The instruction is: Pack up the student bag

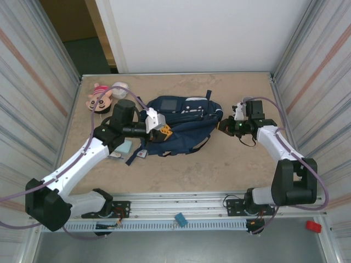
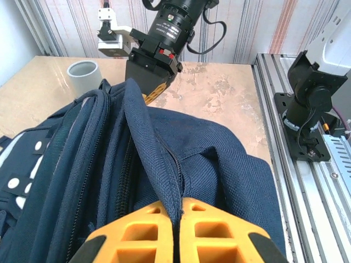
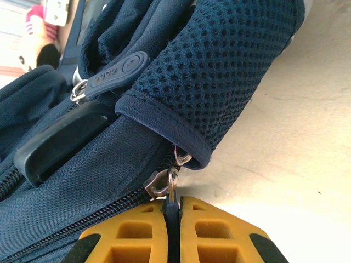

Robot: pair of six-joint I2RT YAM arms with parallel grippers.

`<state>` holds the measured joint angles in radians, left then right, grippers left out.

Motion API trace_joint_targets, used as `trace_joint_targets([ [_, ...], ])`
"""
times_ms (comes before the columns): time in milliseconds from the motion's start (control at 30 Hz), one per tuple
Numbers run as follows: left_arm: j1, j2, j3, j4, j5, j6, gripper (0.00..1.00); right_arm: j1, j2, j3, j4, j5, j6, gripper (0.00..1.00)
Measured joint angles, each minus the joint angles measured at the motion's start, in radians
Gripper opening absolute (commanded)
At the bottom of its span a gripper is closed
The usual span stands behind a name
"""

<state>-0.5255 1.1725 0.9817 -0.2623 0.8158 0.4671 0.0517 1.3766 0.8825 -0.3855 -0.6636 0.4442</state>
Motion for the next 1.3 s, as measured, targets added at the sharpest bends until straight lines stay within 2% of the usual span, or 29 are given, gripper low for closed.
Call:
trace_joint_targets([
  [67, -0.003, 0.000, 0.000, -0.008, -0.013, 0.000, 0.03, 0.000, 0.019, 0.000, 0.020, -0.021, 0.003, 0.00],
  [100, -0.011, 0.000, 0.000, -0.011, -0.024, 0.000, 0.07, 0.000, 0.022, 0.000, 0.025, -0.023, 0.006, 0.10],
  [167, -0.038, 0.000, 0.000, -0.019, -0.054, 0.008, 0.25, -0.004, 0.021, 0.001, 0.026, -0.016, 0.015, 0.36],
  [200, -0.054, 0.000, 0.002, -0.029, -0.062, 0.013, 0.37, -0.012, 0.019, 0.003, 0.021, -0.001, 0.016, 0.44],
  [300, -0.093, 0.000, 0.034, -0.036, -0.082, 0.003, 0.59, -0.045, -0.004, 0.023, -0.023, 0.040, 0.018, 0.54],
  [367, -0.098, 0.000, 0.058, -0.023, -0.108, -0.026, 0.66, -0.052, -0.046, 0.035, -0.061, 0.055, 0.022, 0.67],
  [433, -0.092, 0.000, 0.066, -0.001, -0.157, -0.064, 0.70, -0.051, -0.102, 0.042, -0.097, 0.064, 0.022, 0.72],
  [533, -0.070, 0.008, 0.065, 0.017, -0.255, -0.135, 0.71, -0.029, -0.187, 0.043, -0.150, 0.076, 0.034, 0.75],
  [667, -0.001, 0.042, 0.043, 0.031, -0.405, -0.293, 0.74, 0.067, -0.257, 0.037, -0.206, 0.139, 0.070, 0.73],
  [900, 0.149, 0.140, -0.103, 0.046, -0.541, -0.626, 0.75, 0.253, -0.223, -0.116, -0.160, 0.197, 0.217, 0.70],
  [1033, 0.150, 0.208, -0.189, 0.081, -0.550, -0.743, 0.73, 0.322, -0.132, -0.153, -0.091, 0.222, 0.283, 0.67],
  [1133, 0.145, 0.266, -0.223, 0.116, -0.546, -0.814, 0.71, 0.330, -0.065, -0.154, -0.012, 0.220, 0.312, 0.66],
  [1300, 0.067, 0.290, -0.233, 0.182, -0.576, -0.894, 0.71, 0.330, 0.037, -0.145, 0.079, 0.211, 0.333, 0.64],
])
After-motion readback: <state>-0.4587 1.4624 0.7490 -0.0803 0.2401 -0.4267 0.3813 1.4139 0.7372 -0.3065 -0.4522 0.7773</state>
